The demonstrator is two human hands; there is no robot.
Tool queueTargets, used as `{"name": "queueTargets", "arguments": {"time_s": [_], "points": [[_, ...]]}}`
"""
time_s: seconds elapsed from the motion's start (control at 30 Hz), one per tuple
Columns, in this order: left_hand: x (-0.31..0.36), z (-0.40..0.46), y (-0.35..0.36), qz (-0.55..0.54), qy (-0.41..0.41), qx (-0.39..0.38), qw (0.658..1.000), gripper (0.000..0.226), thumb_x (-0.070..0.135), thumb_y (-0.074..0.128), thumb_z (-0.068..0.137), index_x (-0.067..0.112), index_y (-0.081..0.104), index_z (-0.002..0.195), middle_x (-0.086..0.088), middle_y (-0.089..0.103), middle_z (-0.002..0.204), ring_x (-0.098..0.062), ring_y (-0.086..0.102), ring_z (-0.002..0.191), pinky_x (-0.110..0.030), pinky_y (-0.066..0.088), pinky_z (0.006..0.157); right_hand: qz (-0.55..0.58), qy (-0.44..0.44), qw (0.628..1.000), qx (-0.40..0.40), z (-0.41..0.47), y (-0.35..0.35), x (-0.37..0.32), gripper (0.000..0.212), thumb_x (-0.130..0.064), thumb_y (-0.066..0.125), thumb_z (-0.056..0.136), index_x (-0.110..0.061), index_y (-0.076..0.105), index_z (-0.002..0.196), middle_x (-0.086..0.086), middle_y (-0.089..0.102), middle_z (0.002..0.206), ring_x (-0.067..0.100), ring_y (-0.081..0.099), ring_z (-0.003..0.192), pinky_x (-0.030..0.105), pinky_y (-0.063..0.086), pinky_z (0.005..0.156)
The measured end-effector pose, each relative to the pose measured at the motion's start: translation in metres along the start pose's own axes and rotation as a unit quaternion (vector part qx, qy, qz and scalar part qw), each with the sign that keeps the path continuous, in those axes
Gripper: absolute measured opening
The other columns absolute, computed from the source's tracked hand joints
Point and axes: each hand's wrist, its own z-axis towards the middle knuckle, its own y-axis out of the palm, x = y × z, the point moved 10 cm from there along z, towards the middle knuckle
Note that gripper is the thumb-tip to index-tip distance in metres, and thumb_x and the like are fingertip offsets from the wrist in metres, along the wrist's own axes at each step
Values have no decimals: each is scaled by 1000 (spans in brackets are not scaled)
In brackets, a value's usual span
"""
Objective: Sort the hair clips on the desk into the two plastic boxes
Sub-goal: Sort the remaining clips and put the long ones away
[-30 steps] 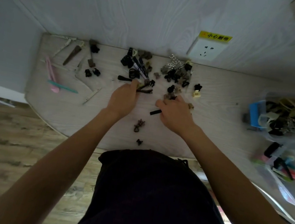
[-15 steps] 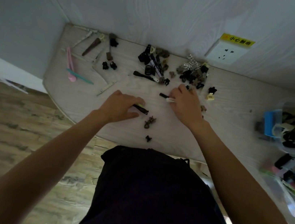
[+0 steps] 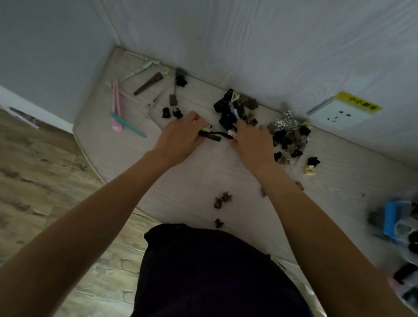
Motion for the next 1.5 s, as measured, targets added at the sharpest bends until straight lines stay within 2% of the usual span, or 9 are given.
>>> {"name": "queueTargets", "arguments": {"time_s": [0.13,0.3,0.43,0.53,0.7,0.8,0.93,1.13,1.5], "points": [[22,19,13,2,63,-39,997,28,18,53,90,0,55,111,-18,55,119,-36,60,79,-35,36,58,17,4,1000,-22,9,5,2,39,-34,49,93,-7,50,121,15,67,105,31,61,95,34,37,89],[27,21,16,25,90,-51,994,27,15,64,79,1,59,101,-19,62,89,-33,62,65,-29,34,49,39,0,998,-44,2,13,12,44,-35,48,94,-5,46,125,18,65,107,34,60,96,38,40,87],[28,14,16,50,86,-50,994,26,18,59,85,2,58,105,-18,60,98,-34,61,78,-32,34,52,52,-52,997,-4,-22,9,11,37,-27,45,89,6,57,97,26,66,79,37,64,68,40,46,69],[28,4,17,58,84,-48,994,23,19,54,89,0,58,103,-19,58,103,-35,59,86,-35,36,54,98,16,995,3,-36,6,31,42,-32,32,85,2,55,90,22,65,76,35,61,66,36,43,63],[29,-14,7,65,90,-2,994,18,19,53,79,4,59,86,-13,59,86,-30,59,73,-30,40,43,184,122,975,12,-51,-5,60,22,-22,49,89,-1,52,95,13,58,76,32,58,72,30,28,58],[24,-27,-12,31,44,47,997,30,24,40,82,4,58,94,-14,60,92,-31,57,82,-38,49,47,163,131,977,38,-37,-16,54,28,-25,49,90,-1,51,104,20,65,89,34,61,81,31,32,61],[-16,-46,-32,-50,-119,78,989,30,20,52,91,4,52,117,-21,56,109,-35,55,97,-41,45,66,94,140,985,26,-4,-15,40,34,-30,42,96,-2,49,113,21,67,99,36,62,90,37,41,72],[-67,-72,-27,-32,-223,67,972,24,23,42,96,2,44,106,-26,63,87,-44,60,77,-37,33,60,33,153,988,0,5,3,40,42,-39,43,95,-5,47,120,17,67,96,35,64,85,32,34,62],[-70,-64,-2,48,-189,-47,980,31,36,46,94,7,52,102,-18,64,100,-38,61,89,-37,38,65,89,163,981,-60,-26,14,39,30,-29,50,89,-2,59,95,16,65,92,32,62,80,30,39,59]]}}
